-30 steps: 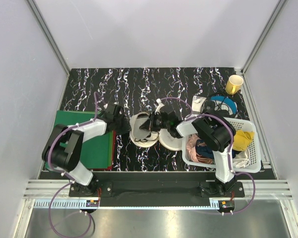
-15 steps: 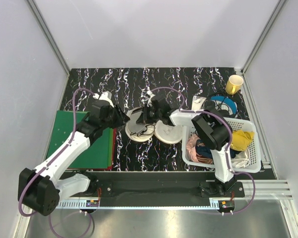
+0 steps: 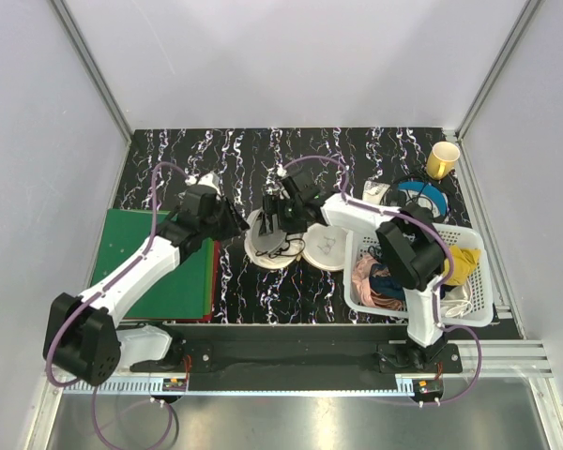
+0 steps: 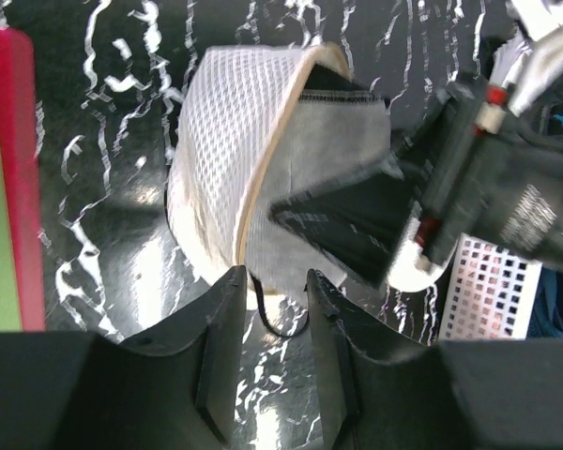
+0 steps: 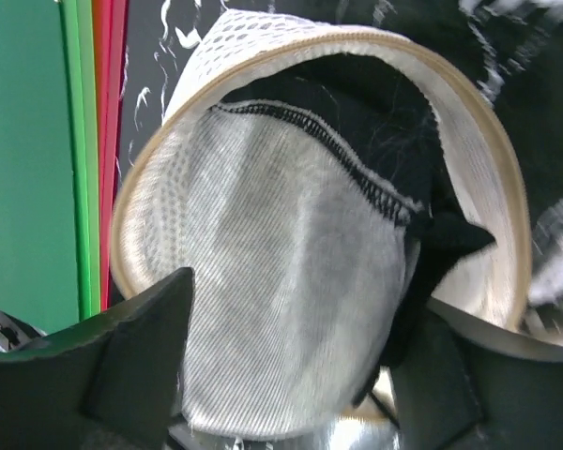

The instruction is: Place the bra in the laundry bag and zip it closed

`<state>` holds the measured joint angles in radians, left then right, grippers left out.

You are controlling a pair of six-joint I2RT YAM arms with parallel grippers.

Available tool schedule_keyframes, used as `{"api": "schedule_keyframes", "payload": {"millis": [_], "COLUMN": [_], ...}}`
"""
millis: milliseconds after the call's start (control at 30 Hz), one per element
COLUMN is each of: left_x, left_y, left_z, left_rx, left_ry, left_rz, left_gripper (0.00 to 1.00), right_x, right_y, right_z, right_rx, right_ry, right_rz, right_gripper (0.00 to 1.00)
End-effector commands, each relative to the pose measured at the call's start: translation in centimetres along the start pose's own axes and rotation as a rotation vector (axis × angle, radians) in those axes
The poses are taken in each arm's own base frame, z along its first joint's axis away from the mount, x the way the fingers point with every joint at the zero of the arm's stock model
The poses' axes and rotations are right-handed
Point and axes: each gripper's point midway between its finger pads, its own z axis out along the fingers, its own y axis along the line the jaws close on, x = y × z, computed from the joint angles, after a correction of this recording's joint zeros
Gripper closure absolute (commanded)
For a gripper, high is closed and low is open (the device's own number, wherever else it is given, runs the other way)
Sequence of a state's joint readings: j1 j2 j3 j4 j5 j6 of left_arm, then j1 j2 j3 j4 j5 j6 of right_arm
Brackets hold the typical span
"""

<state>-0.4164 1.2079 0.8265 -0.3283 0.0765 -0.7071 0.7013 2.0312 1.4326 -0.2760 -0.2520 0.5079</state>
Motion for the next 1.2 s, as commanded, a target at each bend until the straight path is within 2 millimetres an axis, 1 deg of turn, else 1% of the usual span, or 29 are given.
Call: {"api": "schedule_keyframes", "payload": {"millis": [0, 33, 100, 200, 233, 300, 333, 367, 400, 433, 500, 533, 600, 633, 667, 700, 733, 767, 800, 833, 867, 900, 933, 967, 1000, 1033, 1067, 1133, 1167], "left_x": [-2.3, -2.4, -1.5, -0.9, -0.9, 0.1, 0.2, 1.1, 1.4, 1.9, 2.2, 3.0, 3.6, 4.3, 4.2, 4.8, 4.2, 4.2, 4.5, 3.7, 4.2, 3.5, 3.0, 3.6, 3.2, 3.0, 3.4, 3.0, 3.3], "left_y": [-4.2, -4.8, -5.2, -6.2, -6.7, -6.9, -7.6, -7.1, -7.0, -6.4, -5.8, -4.9, -3.9, -2.9, -2.0, -0.6, 0.5, 1.5, 2.8, 3.7, 4.9, 5.1, 5.8, 7.2, 7.4, 7.9, 9.2, 10.0, 10.6], "left_z": [0.6, 0.8, 1.8, 2.8, 3.1, 4.2, 4.5, 5.7, 6.4, 7.6, 8.8, 9.9, 11.0, 12.0, 12.4, 12.7, 13.0, 13.0, 12.7, 12.5, 12.1, 11.6, 11.2, 10.8, 10.1, 9.8, 9.5, 8.9, 8.7], "left_rx": [0.120, 0.130, 0.129, 0.141, 0.150, 0.148, 0.166, 0.148, 0.139, 0.108, 0.077, 0.048, 0.013, -0.012, -0.034, -0.064, -0.082, -0.105, -0.129, -0.141, -0.163, -0.165, -0.184, -0.226, -0.226, -0.231, -0.268, -0.283, -0.301], "left_ry": [-0.044, -0.039, -0.001, 0.030, 0.032, 0.070, 0.088, 0.125, 0.139, 0.159, 0.168, 0.193, 0.211, 0.229, 0.228, 0.237, 0.219, 0.212, 0.207, 0.183, 0.184, 0.149, 0.124, 0.113, 0.085, 0.073, 0.059, 0.034, 0.033], "left_rz": [0.049, 0.062, 0.078, 0.087, 0.090, 0.104, 0.106, 0.106, 0.106, 0.105, 0.097, 0.093, 0.074, 0.060, 0.026, 0.011, -0.015, -0.032, -0.048, -0.071, -0.093, -0.102, -0.127, -0.135, -0.145, -0.166, -0.171, -0.191, -0.198], "left_gripper": [0.65, 0.65, 0.65, 0.66, 0.66, 0.66, 0.68, 0.71, 0.74, 0.75, 0.77, 0.78, 0.79, 0.79, 0.80, 0.80, 0.81, 0.82, 0.82, 0.82, 0.82, 0.82, 0.83, 0.83, 0.83, 0.83, 0.83, 0.83, 0.83], "right_x": [-2.0, -2.0, -2.4, -2.6, -2.6, -3.1, -3.1, -3.3, -3.4, -3.4, -3.6, -3.5, -3.5, -3.3, -3.2, -3.2, -2.9, -2.7, -2.4, -2.0, -1.7, -1.2, -1.0, -0.9, -0.7, -0.8, -0.9, -1.1, -1.2], "right_y": [0.6, 0.6, 1.0, 0.7, -0.3, -1.4, -2.6, -2.9, -3.2, -3.8, -3.9, -4.1, -4.0, -3.9, -3.8, -3.6, -3.6, -3.2, -2.9, -3.0, -3.0, -2.9, -3.1, -3.3, -3.8, -4.0, -4.2, -5.0, -5.2], "right_z": [-5.3, -5.8, -7.1, -8.9, -9.4, -10.8, -11.5, -12.2, -12.6, -13.0, -13.6, -13.7, -13.6, -13.2, -13.0, -12.8, -12.3, -12.0, -11.7, -11.0, -10.6, -9.8, -9.4, -9.1, -8.7, -8.7, -8.8, -8.8, -8.7], "right_rx": [0.094, 0.099, 0.102, 0.144, 0.198, 0.264, 0.326, 0.348, 0.370, 0.402, 0.413, 0.419, 0.416, 0.407, 0.402, 0.393, 0.385, 0.372, 0.356, 0.358, 0.357, 0.364, 0.372, 0.377, 0.394, 0.406, 0.421, 0.454, 0.463], "right_ry": [-0.080, -0.084, -0.106, -0.133, -0.141, -0.181, -0.195, -0.215, -0.229, -0.239, -0.258, -0.263, -0.261, -0.246, -0.237, -0.228, -0.208, -0.197, -0.178, -0.157, -0.141, -0.122, -0.115, -0.110, -0.107, -0.116, -0.128, -0.148, -0.153], "right_rz": [-0.025, -0.027, -0.021, -0.009, 0.001, 0.015, 0.022, 0.024, 0.028, 0.031, 0.039, 0.043, 0.049, 0.049, 0.050, 0.051, 0.057, 0.057, 0.055, 0.036, 0.017, 0.000, 0.005, 0.012, 0.017, 0.035, 0.041, 0.052, 0.054], "right_gripper": [0.09, 0.07, 0.02, 0.00, 0.00, 0.02, 0.04, 0.04, 0.06, 0.08, 0.09, 0.09, 0.09, 0.09, 0.09, 0.08, 0.04, 0.03, 0.02, 0.02, 0.02, 0.02, 0.02, 0.03, 0.05, 0.07, 0.09, 0.08, 0.08]}}
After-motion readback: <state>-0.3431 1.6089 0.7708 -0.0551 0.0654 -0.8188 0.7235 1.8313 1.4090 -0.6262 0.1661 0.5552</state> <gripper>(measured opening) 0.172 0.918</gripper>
